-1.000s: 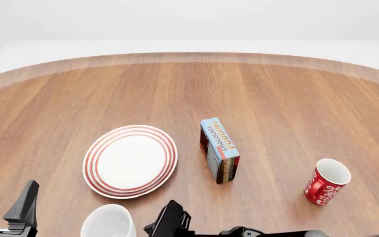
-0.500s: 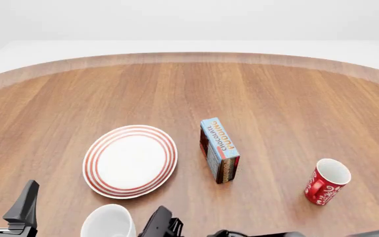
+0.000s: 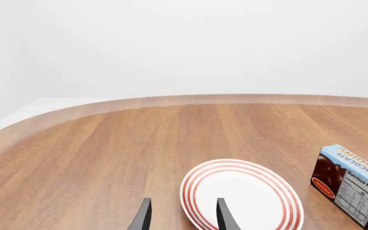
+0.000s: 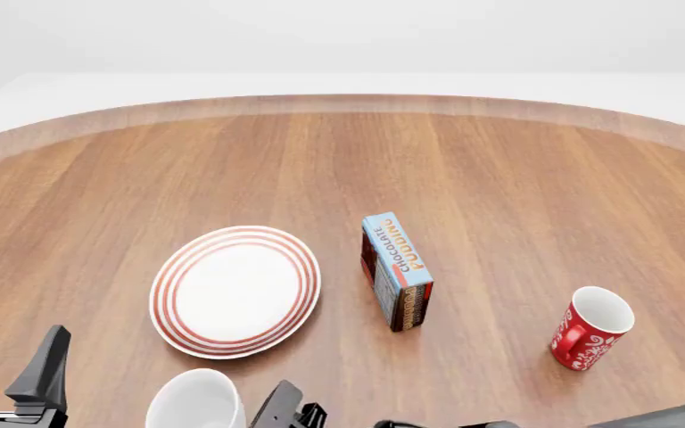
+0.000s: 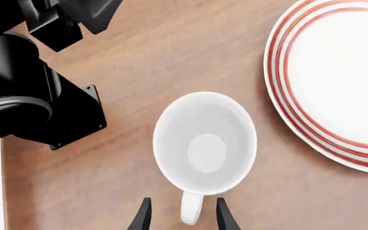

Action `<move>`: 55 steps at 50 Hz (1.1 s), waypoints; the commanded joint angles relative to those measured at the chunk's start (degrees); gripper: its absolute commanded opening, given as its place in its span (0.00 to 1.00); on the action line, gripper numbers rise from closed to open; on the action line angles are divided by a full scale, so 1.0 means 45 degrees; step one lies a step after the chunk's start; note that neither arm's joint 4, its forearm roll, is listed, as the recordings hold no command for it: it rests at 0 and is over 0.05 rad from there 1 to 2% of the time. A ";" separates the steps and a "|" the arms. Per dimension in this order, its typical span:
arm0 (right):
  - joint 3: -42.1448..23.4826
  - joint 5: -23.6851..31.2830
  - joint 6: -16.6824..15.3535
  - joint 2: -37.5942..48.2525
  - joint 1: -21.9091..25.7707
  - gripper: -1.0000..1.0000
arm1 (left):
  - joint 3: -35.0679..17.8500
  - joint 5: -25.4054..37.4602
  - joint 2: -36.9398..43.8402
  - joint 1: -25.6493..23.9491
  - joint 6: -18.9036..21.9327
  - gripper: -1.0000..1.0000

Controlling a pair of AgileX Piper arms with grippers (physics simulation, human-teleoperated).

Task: Pick up the white mug and put it on the plate, and put the chocolate pudding to the right of the plate.

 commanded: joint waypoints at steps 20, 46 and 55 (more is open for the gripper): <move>0.0037 0.0419 -0.0725 -0.0886 -0.0408 0.00 | 0.0000 0.0000 0.0000 0.0000 0.0000 1.00; 0.0000 0.0693 -0.1313 -0.2039 -0.1026 0.00 | 0.0000 0.0000 0.0000 0.0000 0.0000 1.00; -0.0125 0.0836 -0.1494 -0.2336 -0.1275 0.00 | 0.0000 0.0000 0.0000 0.0000 0.0000 1.00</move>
